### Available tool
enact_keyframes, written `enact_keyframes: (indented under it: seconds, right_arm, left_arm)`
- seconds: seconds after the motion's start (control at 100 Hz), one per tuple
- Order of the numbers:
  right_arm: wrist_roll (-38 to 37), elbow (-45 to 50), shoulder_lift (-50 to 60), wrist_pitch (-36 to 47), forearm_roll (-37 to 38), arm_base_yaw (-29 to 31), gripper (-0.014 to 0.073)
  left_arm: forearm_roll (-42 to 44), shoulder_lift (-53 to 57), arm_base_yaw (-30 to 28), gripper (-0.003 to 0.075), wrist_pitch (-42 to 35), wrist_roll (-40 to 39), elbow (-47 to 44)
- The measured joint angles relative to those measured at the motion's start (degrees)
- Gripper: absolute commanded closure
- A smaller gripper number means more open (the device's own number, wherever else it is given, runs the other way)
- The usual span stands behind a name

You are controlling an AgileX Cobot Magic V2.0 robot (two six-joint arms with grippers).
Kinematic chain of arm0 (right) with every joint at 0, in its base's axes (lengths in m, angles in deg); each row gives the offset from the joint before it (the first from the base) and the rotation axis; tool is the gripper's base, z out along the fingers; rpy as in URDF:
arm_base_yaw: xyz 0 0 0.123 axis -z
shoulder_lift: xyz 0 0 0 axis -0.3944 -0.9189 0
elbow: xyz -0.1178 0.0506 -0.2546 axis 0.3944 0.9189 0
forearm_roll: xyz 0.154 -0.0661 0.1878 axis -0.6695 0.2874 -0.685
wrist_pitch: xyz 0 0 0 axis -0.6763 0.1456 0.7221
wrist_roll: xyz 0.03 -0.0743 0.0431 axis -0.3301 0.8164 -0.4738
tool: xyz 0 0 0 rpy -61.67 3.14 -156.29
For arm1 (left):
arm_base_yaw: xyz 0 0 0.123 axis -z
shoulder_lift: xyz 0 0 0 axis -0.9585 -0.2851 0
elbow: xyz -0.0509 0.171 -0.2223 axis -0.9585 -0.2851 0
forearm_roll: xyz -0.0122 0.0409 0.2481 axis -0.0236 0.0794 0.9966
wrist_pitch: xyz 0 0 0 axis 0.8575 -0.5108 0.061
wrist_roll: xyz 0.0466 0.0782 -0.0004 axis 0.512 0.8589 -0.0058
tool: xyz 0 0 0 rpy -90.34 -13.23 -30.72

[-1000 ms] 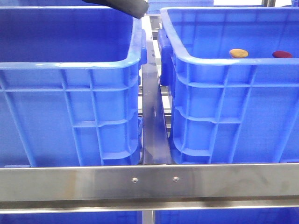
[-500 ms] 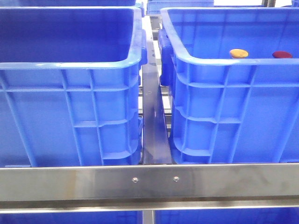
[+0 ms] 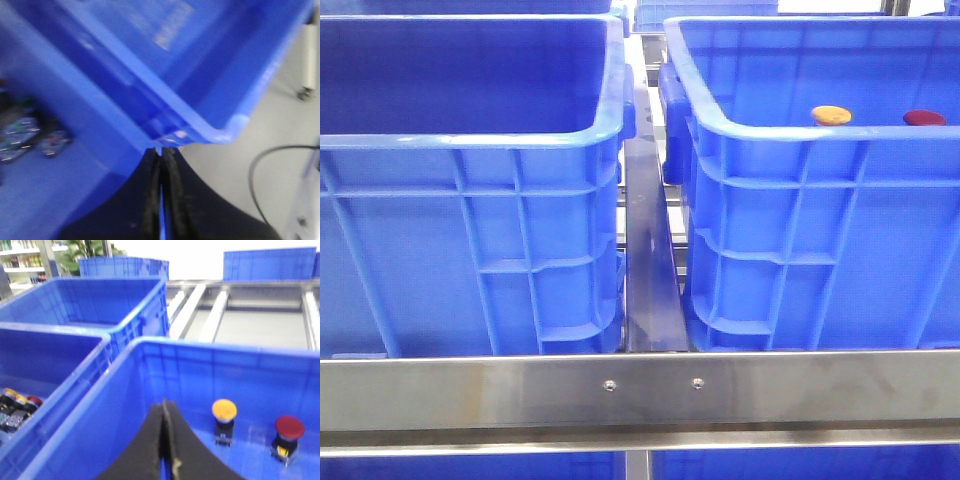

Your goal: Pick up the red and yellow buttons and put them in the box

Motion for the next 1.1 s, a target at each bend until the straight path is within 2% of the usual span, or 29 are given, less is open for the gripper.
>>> enact_keyframes:
  seconds: [0.16, 0.35, 0.6, 0.87, 1.1]
  right_arm:
    - [-0.4, 0.0, 2.6, 0.0, 0.0, 0.0, 0.0662]
    - [-1.5, 0.5, 4.4, 0.0, 0.0, 0.0, 0.0662]
    - [-3.6, 4.9, 8.1, 0.0, 0.0, 0.0, 0.0662]
    - [-4.1, 10.6, 15.4, 0.0, 0.0, -0.6, 0.0662]
    - [-4.1, 14.0, 22.7, -0.6, 0.0, -0.9, 0.0662]
  left_arm:
    - [8.8, 6.7, 0.0, 0.0741, -6.8, -7.6, -6.1]
    - [18.0, 15.2, 0.0, 0.0741, -15.6, -16.0, -17.8]
    - [30.8, 26.4, 0.0, 0.0741, -23.4, -26.8, -30.5]
    - [33.9, 40.7, 0.0, 0.0741, -30.6, -29.2, -42.5]
    - [34.1, 51.8, 0.0, 0.074, -32.0, -29.3, -50.1]
